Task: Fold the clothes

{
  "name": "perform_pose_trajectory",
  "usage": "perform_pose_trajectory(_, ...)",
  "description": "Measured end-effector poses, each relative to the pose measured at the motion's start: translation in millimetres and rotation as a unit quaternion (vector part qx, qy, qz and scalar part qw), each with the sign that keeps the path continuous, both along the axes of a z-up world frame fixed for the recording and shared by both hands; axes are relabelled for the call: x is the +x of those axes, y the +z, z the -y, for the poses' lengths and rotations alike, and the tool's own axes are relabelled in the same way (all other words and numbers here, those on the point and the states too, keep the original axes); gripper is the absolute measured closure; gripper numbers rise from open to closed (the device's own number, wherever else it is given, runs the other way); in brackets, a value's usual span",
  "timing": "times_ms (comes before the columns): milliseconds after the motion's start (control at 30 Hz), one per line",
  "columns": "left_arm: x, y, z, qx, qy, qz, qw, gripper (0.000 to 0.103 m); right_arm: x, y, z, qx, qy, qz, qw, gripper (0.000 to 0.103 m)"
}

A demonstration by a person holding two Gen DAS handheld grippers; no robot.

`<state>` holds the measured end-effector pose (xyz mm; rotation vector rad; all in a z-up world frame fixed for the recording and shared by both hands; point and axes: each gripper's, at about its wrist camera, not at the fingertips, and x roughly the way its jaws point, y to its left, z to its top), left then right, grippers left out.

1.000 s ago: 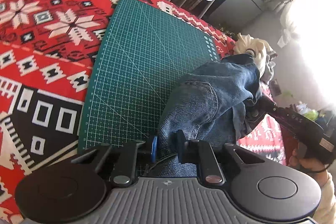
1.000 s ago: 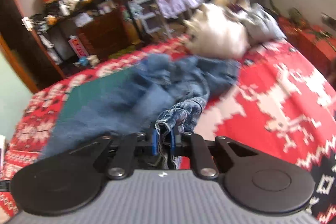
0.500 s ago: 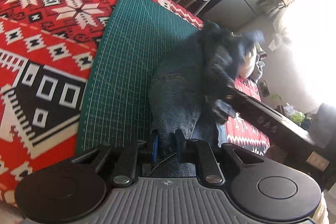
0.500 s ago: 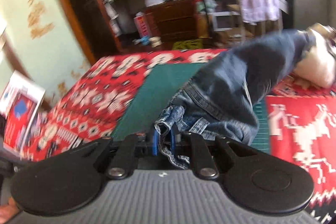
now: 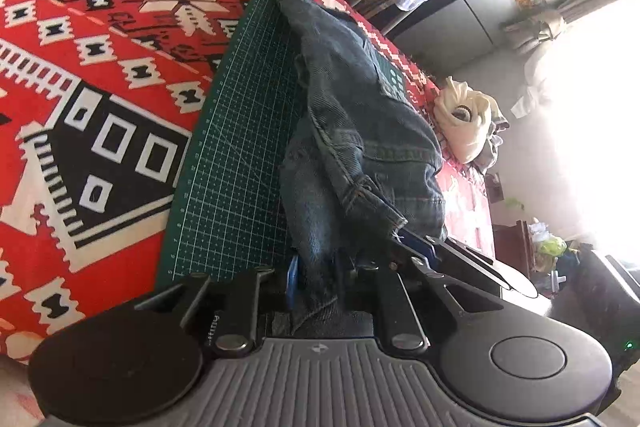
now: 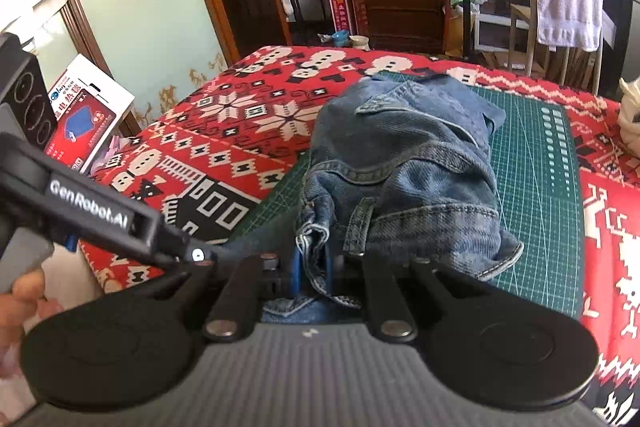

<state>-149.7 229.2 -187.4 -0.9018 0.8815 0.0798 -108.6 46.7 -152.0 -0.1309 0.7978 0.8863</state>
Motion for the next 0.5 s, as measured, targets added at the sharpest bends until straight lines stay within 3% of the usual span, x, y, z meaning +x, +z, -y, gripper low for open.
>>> perform_pose_trajectory(100, -1.3, 9.0, -3.5, 0.010, 0.007, 0.013, 0.9998, 0.074, 1.3, 4.3, 9.5, 0.012, -0.007, -0.006, 1.000, 0.089)
perform_pose_trajectory(233, -1.3, 20.5, -8.5, 0.008, 0.009, 0.032, 0.9994, 0.070, -0.1, 13.8, 17.9, 0.027, -0.002, -0.010, 1.000, 0.074)
perform_pose_trajectory(500, 23.8, 18.0, -5.3, -0.016, -0.009, 0.031, 0.9994, 0.060, -18.7, 30.7, 38.7, 0.034, 0.000, 0.006, 0.999, 0.074)
